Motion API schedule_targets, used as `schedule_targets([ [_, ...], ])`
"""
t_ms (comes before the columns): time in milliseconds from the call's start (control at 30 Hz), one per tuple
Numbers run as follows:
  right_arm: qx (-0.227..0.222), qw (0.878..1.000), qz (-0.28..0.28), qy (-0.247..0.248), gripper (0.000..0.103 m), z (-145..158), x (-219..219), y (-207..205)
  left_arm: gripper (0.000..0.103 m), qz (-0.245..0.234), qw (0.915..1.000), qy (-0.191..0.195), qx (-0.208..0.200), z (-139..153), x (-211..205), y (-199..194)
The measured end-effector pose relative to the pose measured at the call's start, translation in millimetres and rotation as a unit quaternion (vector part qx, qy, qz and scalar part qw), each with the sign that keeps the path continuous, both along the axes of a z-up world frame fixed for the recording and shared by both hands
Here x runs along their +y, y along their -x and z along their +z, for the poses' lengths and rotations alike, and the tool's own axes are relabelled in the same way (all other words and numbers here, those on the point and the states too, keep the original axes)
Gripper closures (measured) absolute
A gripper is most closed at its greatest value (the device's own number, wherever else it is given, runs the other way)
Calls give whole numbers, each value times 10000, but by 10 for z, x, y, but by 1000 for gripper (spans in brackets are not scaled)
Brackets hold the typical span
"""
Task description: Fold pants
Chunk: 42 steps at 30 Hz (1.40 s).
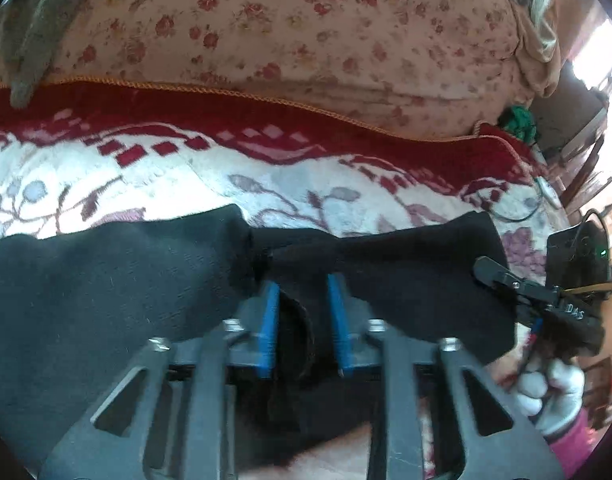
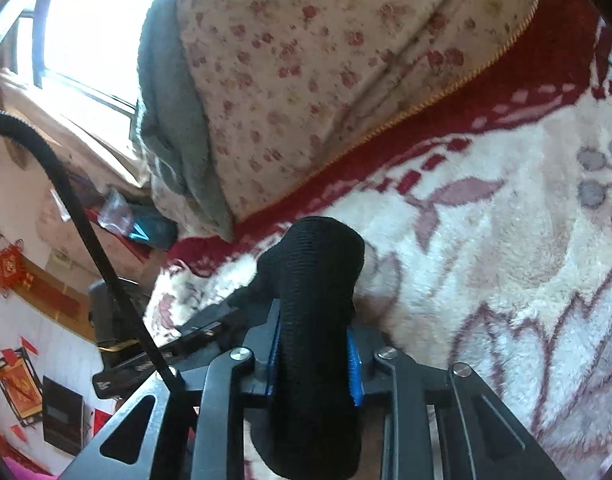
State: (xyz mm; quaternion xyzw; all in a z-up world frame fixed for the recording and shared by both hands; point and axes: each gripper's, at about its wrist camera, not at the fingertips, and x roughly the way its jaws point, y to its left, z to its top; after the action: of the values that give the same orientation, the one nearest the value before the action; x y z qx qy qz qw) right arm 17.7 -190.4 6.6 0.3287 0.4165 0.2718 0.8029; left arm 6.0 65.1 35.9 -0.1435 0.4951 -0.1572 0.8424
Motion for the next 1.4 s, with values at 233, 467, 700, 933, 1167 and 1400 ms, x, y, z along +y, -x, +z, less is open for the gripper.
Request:
schedule_targets([
  [233, 383, 9967, -426, 582, 75, -170, 6, -7, 86, 558, 9936, -985, -2, -86, 78, 29],
  [467, 171, 9939, -593, 909, 66, -112, -53, 76, 86, 670, 9947, -770, -92, -90, 194, 111],
  [700, -240, 9942, -586, 871, 65, 251, -66, 239, 86, 811, 9962, -236, -215, 140, 275, 311],
  [933, -411, 9965, 34, 722, 64, 359, 291, 339, 86, 674, 9970, -196, -313, 280, 176, 441],
  [1167, -535, 9926, 667, 866, 57, 410, 778, 336, 86, 1054, 9939, -319, -107, 258, 424, 657],
  [1400, -478, 9871, 1251, 872, 57, 353, 1339, 194, 86, 1881, 9815, -328, -107, 237, 1007, 1010],
])
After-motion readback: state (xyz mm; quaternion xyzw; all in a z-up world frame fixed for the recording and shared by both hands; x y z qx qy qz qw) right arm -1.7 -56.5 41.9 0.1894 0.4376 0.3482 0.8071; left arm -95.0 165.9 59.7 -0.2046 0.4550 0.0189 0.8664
